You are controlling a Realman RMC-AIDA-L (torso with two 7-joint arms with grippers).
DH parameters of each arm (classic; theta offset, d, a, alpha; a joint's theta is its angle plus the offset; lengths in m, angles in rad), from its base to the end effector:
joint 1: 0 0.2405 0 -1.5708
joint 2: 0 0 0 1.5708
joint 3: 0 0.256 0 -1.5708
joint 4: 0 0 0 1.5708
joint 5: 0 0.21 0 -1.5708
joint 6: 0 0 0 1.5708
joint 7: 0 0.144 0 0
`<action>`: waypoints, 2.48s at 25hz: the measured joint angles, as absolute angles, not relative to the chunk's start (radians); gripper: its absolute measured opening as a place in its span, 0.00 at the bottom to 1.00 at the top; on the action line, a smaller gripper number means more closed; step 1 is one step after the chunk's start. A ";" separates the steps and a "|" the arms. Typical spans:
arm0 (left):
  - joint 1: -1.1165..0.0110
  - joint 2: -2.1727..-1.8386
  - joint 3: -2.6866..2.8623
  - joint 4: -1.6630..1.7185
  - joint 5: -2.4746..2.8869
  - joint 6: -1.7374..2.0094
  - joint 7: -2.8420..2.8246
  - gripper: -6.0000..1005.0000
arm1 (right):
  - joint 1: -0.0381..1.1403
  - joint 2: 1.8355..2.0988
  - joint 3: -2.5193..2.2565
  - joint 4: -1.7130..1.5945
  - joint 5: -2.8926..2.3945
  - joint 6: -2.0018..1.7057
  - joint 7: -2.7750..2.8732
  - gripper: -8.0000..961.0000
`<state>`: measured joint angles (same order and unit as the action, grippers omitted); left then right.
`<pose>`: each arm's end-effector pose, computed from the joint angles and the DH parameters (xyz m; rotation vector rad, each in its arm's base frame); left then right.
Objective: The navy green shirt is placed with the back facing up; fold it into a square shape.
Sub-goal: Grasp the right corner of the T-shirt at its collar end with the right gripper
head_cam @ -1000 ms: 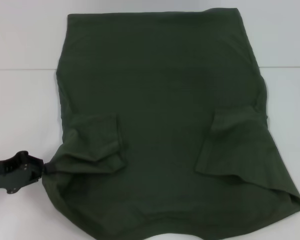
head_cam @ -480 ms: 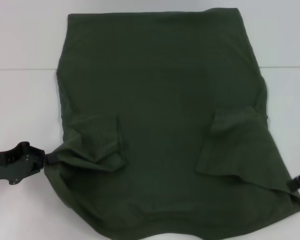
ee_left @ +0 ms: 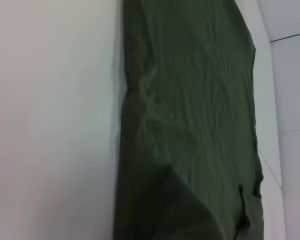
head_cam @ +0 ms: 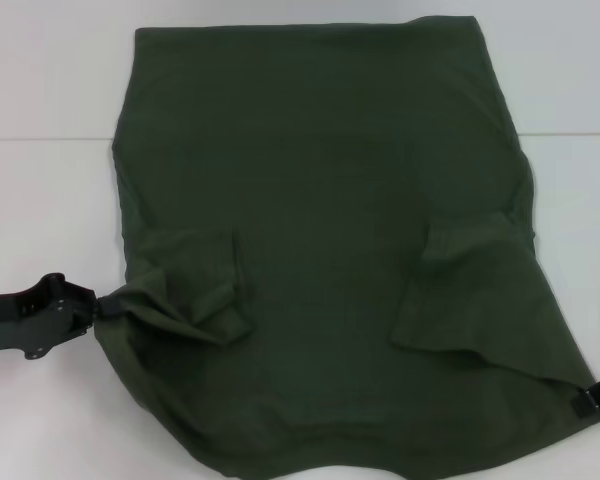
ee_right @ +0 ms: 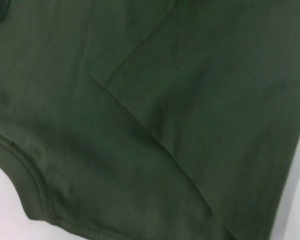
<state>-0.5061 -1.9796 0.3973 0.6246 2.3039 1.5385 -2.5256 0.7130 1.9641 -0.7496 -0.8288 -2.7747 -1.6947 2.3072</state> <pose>-0.3345 0.3191 0.0493 -1.8449 -2.2179 -0.7078 0.2916 0.3482 0.0575 -2.4837 1.5446 -0.4447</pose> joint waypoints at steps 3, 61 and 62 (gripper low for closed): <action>-0.507 -1.980 0.397 0.625 2.303 1.539 -2.528 0.00 | 0.712 1.967 -0.753 -0.822 -2.777 -1.685 2.308 0.78; -0.511 -1.983 0.397 0.626 2.281 1.545 -2.526 0.00 | 0.748 2.002 -0.758 -0.789 -2.727 -1.632 2.355 0.72; -0.511 -1.983 0.397 0.626 2.281 1.545 -2.526 0.00 | 0.748 2.002 -0.758 -0.789 -2.727 -1.631 2.356 0.68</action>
